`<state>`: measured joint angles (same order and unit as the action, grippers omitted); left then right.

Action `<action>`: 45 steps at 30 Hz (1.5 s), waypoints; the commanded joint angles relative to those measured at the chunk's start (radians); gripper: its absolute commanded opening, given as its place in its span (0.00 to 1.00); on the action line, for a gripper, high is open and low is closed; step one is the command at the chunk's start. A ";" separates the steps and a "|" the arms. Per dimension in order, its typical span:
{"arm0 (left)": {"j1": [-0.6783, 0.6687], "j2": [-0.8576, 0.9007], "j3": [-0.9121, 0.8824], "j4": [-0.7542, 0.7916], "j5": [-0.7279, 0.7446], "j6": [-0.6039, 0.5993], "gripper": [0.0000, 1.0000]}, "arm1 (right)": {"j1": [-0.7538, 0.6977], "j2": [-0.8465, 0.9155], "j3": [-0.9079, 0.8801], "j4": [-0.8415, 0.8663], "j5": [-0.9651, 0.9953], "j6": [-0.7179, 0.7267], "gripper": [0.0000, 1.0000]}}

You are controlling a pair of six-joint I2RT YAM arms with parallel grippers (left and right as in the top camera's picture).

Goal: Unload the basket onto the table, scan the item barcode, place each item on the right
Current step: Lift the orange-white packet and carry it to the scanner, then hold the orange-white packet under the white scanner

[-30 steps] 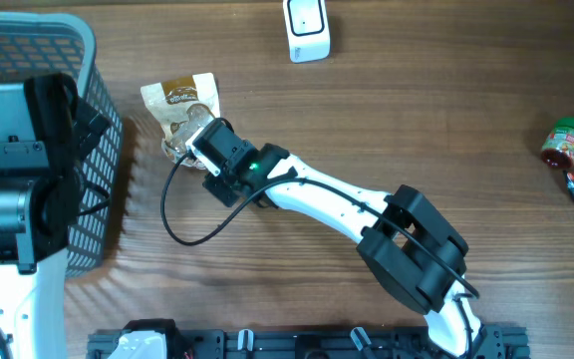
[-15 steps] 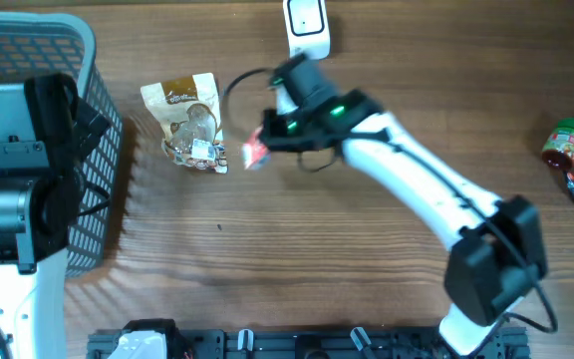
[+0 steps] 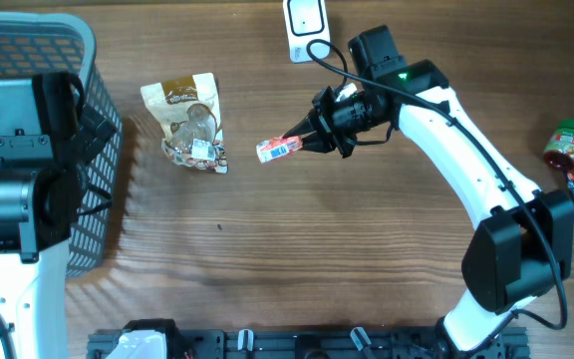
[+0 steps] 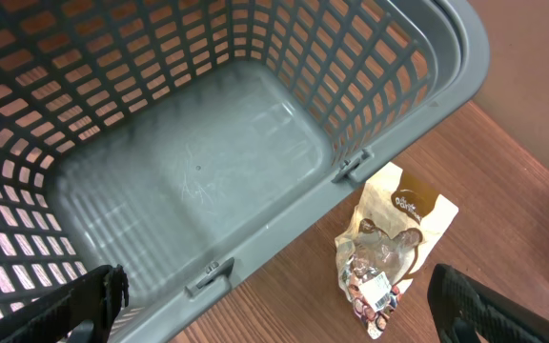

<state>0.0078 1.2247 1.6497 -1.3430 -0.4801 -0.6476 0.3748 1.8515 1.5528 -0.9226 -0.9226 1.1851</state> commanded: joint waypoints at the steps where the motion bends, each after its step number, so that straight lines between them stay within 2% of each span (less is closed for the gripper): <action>1: 0.005 0.002 0.005 -0.001 0.009 0.012 1.00 | -0.001 -0.017 -0.003 -0.003 -0.030 0.020 0.05; 7: 0.005 0.002 0.005 -0.001 0.009 0.012 1.00 | -0.002 -0.017 -0.003 -0.003 -0.029 0.011 0.04; 8: 0.005 0.002 0.005 -0.001 0.009 0.012 1.00 | -0.001 -0.017 -0.003 0.011 -0.023 -0.045 0.04; 9: 0.005 0.002 0.005 -0.001 0.009 0.012 1.00 | -0.002 -0.017 -0.003 0.063 0.012 -0.134 0.05; 11: 0.005 0.002 0.005 -0.001 0.009 0.012 1.00 | -0.001 -0.017 -0.003 0.248 0.198 -0.549 0.05; 13: 0.005 0.002 0.005 -0.001 0.009 0.012 1.00 | -0.001 -0.017 -0.003 0.332 0.444 -0.806 0.04; 14: 0.005 0.002 0.005 -0.001 0.009 0.012 1.00 | -0.001 -0.014 -0.003 0.413 0.602 -0.916 0.05; 15: 0.005 0.002 0.005 -0.001 0.009 0.012 1.00 | -0.001 -0.009 -0.003 0.477 0.721 -0.965 0.04; 17: 0.005 0.002 0.005 -0.001 0.009 0.012 1.00 | -0.001 0.010 -0.003 0.624 0.875 -1.116 0.05; 18: 0.005 0.002 0.005 -0.001 0.009 0.012 1.00 | -0.001 0.041 -0.004 0.753 0.906 -1.288 0.05; 20: 0.005 0.002 0.005 -0.001 0.009 0.012 1.00 | -0.001 0.118 -0.004 0.915 0.853 -1.429 0.05; 21: 0.005 0.002 0.005 -0.001 0.009 0.012 1.00 | -0.003 0.149 -0.004 0.964 0.798 -1.429 0.05; 24: 0.005 0.002 0.005 -0.001 0.009 0.012 1.00 | -0.030 0.265 -0.004 1.235 0.342 -1.456 0.05; 25: 0.005 0.002 0.005 -0.001 0.009 0.012 1.00 | -0.038 0.299 -0.003 1.323 0.277 -1.454 0.05; 30: 0.005 0.002 0.005 -0.001 0.009 0.012 1.00 | -0.042 0.368 -0.003 1.477 0.254 -1.556 0.04; 34: 0.005 0.002 0.005 -0.001 0.009 0.012 1.00 | -0.066 0.420 -0.003 1.661 0.247 -1.529 0.04; 35: 0.005 0.002 0.005 -0.001 0.009 0.012 1.00 | -0.072 0.452 -0.002 1.754 0.334 -1.437 0.04; 37: 0.005 0.002 0.005 -0.001 0.009 0.012 1.00 | -0.071 0.506 0.005 1.814 0.507 -1.418 0.05; 41: 0.005 0.002 0.005 -0.001 0.009 0.012 1.00 | -0.071 0.639 0.132 1.839 0.620 -1.473 0.04; 45: 0.005 0.002 0.005 -0.001 0.009 0.012 1.00 | -0.072 0.701 0.203 1.835 0.631 -1.470 0.05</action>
<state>0.0082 1.2266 1.6497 -1.3460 -0.4728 -0.6476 0.3027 2.5206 1.7020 0.9043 -0.3298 -0.2783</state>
